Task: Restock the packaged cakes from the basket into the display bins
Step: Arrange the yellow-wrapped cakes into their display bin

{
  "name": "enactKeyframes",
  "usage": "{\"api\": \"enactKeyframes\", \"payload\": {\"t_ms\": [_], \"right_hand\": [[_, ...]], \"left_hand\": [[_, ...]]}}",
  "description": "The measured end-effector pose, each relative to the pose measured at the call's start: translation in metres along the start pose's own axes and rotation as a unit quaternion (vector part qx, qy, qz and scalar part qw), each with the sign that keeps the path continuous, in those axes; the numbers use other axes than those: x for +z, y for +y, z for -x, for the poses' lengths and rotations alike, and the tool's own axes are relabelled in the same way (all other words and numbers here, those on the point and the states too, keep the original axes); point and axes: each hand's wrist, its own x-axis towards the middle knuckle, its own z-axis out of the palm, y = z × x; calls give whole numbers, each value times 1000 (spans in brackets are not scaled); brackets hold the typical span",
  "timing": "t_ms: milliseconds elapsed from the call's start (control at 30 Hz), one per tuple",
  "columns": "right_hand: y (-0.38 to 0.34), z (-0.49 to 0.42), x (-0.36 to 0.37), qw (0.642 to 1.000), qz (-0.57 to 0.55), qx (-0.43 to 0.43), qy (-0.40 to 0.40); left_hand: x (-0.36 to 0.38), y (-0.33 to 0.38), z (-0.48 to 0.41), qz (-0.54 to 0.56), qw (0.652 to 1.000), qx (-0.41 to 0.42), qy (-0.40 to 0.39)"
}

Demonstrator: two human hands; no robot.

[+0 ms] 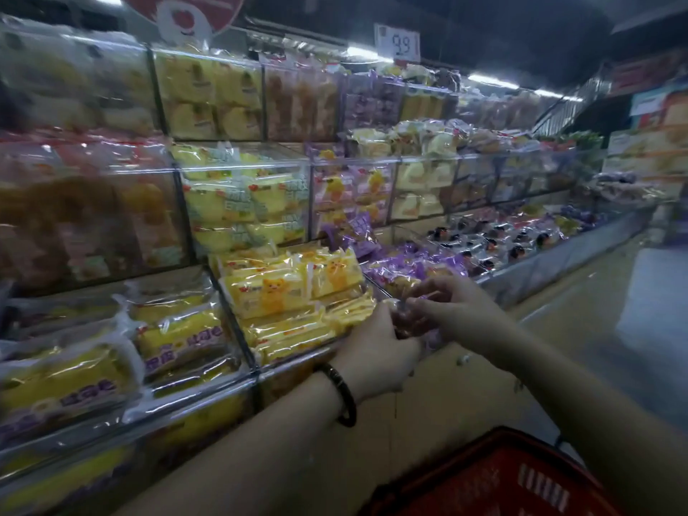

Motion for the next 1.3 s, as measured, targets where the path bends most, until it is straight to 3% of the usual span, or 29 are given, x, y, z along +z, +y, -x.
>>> {"api": "enactKeyframes", "payload": {"t_ms": [133,333,500,667,867,1133,1300], "right_hand": [[44,23,-10,999,11,49,19],[143,50,-9,982,14,187,-14],[227,79,-11,956,91,273,-60],[314,89,0,928,111,348,-77],[418,100,14,872,111,455,-140],[521,85,38,796,284,427,-322],[570,87,65,786,325,398,-343]], "left_hand": [[43,-31,-12,-14,999,-25,-45],[113,-89,-29,-85,985,-71,-135],[162,-159,-44,-164,947,-121,-248],[215,-227,-58,-203,918,-172,-293],[283,-303,-71,-250,879,-174,-367],[354,-411,-93,-371,791,-187,-450],[364,-424,-80,-386,765,-177,-485]]}}
